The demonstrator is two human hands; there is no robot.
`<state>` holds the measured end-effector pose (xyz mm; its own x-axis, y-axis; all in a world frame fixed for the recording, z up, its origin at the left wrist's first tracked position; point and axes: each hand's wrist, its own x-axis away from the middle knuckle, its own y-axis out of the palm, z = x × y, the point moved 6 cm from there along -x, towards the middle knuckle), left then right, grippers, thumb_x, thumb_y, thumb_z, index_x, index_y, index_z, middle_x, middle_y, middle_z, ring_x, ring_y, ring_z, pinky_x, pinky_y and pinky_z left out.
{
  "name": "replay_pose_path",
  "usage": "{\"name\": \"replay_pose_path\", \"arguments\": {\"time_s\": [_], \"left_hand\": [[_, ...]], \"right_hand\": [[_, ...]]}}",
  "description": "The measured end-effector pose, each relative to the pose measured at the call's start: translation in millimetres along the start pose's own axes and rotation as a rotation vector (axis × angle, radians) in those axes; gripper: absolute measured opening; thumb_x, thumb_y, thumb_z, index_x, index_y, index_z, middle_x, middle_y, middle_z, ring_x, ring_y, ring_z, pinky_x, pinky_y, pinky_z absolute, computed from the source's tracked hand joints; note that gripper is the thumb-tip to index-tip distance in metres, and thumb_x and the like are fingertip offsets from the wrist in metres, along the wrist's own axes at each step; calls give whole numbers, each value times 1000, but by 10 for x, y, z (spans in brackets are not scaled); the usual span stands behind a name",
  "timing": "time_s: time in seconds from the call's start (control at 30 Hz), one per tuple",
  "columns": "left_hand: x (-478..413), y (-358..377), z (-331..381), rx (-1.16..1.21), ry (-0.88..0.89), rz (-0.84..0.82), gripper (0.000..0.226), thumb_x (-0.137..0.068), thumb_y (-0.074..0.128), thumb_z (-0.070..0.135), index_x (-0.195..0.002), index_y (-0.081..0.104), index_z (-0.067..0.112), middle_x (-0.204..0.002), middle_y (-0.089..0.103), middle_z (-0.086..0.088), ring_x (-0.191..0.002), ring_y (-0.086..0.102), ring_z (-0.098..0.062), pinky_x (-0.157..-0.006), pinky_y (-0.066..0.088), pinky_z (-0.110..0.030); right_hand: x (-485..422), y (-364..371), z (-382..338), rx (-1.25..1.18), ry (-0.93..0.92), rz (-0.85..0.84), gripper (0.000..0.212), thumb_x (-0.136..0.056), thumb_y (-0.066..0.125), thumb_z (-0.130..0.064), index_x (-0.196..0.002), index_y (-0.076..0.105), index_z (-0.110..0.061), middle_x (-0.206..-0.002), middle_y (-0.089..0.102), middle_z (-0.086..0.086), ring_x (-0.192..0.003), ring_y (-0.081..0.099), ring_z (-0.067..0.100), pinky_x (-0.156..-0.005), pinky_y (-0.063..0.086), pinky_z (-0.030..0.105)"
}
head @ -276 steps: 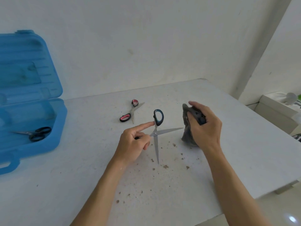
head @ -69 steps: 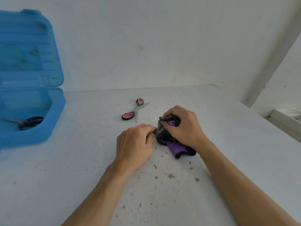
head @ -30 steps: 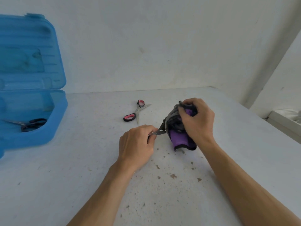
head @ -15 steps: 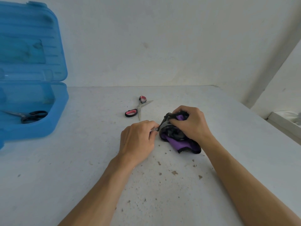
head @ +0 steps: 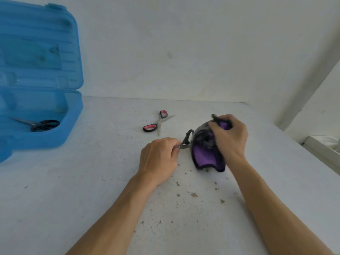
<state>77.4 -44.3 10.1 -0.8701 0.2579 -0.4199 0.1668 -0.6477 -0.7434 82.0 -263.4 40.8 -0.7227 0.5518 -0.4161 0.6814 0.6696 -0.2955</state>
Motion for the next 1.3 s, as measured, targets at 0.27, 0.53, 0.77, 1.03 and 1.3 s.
{"name": "replay_pose_path", "arguments": {"time_s": [0.27,0.53,0.77,1.03,1.3], "left_hand": [[-2,-31,-103,12,-47,-6,21,-101,59,27,-117,72,32,-104,76,11,-91,70,-15,-77,57,-38],[-50,-60,-144,56,-41,38,19,-101,61,29,-117,72,30,-99,77,10,-86,71,-14,-72,60,-39],[-107,-190,-326,484,-178,217,16,-100,63,27,-112,72,33,-86,72,18,-86,72,-1,-75,56,-32],[-61,-188,-212,660,-174,209,19,-102,59,23,-110,70,37,-88,72,16,-89,72,-9,-70,51,-18],[28,-155,33,624,-110,187,15,-104,58,17,-113,67,25,-98,69,15,-92,64,6,-71,49,-8]], "right_hand": [[-38,64,52,-115,-35,-304,18,-76,90,-17,-81,76,-28,-83,76,-10,-83,72,6,-74,57,20],[299,435,-145,155,-371,-597,16,-78,88,-21,-89,77,-23,-83,75,-11,-80,71,5,-74,53,12],[-162,-96,127,128,-81,-60,13,-81,85,-24,-87,73,-24,-83,72,-11,-85,69,12,-73,50,19],[112,-75,-336,-300,-197,-217,27,-77,87,-1,-95,72,-15,-90,74,-8,-88,72,12,-72,58,24],[484,207,-586,-1,-636,-238,26,-76,89,-10,-100,78,-14,-119,65,-1,-102,68,8,-87,55,19]]}}
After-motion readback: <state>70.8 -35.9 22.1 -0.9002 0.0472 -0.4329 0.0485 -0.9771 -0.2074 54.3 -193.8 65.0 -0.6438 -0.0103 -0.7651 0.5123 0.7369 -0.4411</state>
